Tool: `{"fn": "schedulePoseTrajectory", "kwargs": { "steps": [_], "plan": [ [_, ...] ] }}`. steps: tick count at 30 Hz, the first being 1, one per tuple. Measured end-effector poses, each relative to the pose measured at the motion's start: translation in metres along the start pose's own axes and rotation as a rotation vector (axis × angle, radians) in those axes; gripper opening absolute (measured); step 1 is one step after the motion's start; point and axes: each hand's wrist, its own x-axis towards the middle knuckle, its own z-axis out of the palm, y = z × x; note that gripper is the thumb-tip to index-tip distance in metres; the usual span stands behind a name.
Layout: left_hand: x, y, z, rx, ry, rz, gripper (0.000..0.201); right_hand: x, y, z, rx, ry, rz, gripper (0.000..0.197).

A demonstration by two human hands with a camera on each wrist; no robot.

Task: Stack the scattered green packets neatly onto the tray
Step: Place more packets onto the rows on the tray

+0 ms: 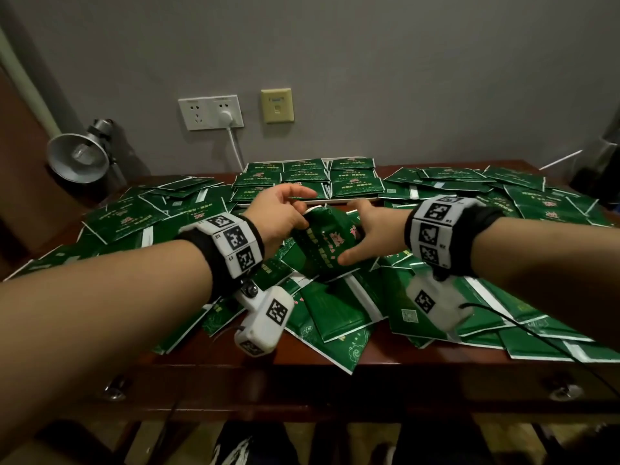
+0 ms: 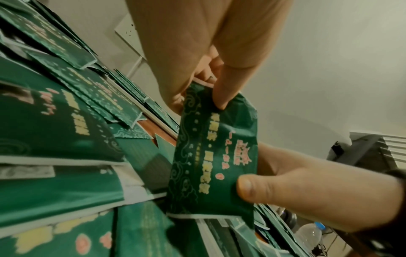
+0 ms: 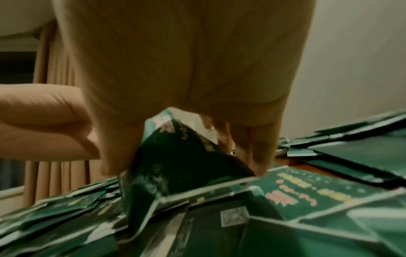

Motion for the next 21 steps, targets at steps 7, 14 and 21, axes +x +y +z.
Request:
{"fn": "schedulePoseTrajectory", "kwargs": {
  "steps": [7,14,21],
  "plan": [
    [0.002,0.004,-0.007,0.042,-0.064,-0.083,0.047,0.004,-0.010,-0.017,0.164,0.237,-0.063,0.094],
    [0.008,0.000,-0.003,0.284,-0.058,0.054,0.024,0.000,-0.019,-0.021,-0.153,0.406,-0.215,0.078],
    [0.007,-0.005,-0.007,0.164,-0.016,0.062,0.042,0.014,-0.024,-0.015,-0.176,0.479,-0.151,0.073]
  ]
}}
